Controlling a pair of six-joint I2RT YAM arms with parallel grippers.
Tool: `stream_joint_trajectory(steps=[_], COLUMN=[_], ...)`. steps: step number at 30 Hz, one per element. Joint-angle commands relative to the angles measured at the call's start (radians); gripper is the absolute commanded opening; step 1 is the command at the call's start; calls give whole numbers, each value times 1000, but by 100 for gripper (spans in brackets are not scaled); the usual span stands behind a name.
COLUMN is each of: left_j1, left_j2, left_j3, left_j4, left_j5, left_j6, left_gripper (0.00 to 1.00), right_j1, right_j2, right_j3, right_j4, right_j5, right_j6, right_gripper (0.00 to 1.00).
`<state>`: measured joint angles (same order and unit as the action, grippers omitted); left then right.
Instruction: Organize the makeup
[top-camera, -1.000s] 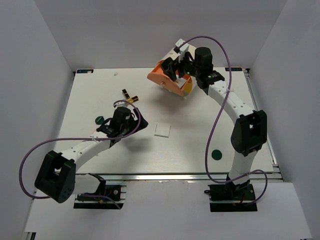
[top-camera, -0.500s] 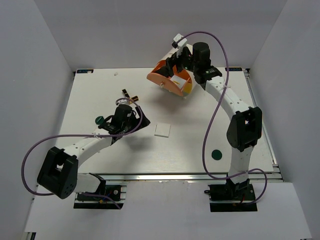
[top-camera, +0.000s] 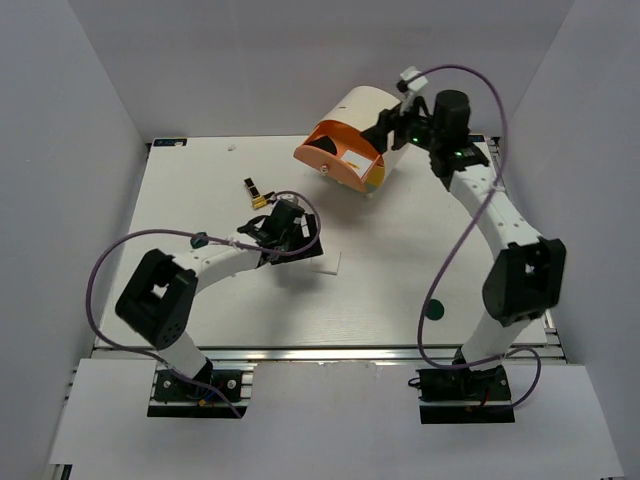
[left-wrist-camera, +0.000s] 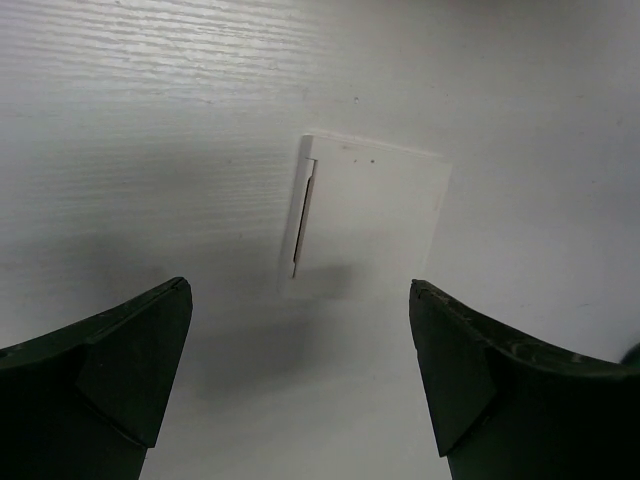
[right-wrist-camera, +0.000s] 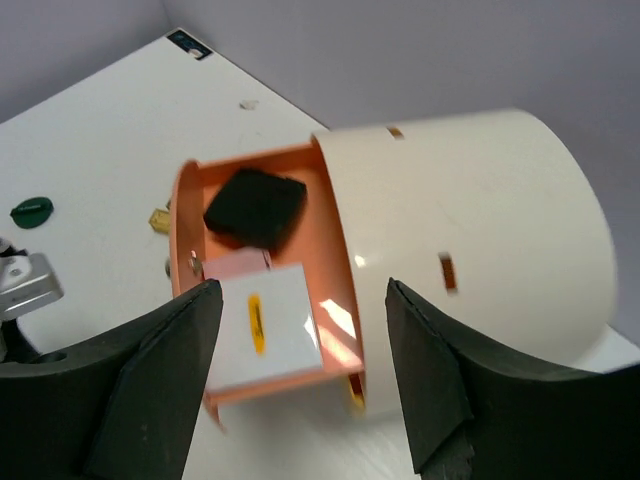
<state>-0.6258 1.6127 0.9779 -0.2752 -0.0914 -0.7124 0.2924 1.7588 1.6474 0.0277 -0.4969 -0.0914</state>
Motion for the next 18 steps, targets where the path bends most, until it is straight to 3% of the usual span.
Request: stream_joint_trajectory(steps=[1, 4, 7, 18], left_j1=[-35, -64, -91, -158], left_j2=[65, 146, 217, 340], left_j3=[94, 171, 238, 331], left_j4=[-97, -127, -140, -188], left_j5=[-89, -125, -136, -159], left_j6=[25, 42, 62, 117], left_gripper=[98, 98, 98, 98], right_j1=[-56, -101, -147, -206], right_j2=[-178, -277, -357, -486], right_j3=[-125, -273, -389, -569], right_j4=[54, 19, -2, -9], right_j5=[-48, -26, -14, 15], right_j6=[47, 21, 10, 19], right_gripper=[72, 83, 87, 89])
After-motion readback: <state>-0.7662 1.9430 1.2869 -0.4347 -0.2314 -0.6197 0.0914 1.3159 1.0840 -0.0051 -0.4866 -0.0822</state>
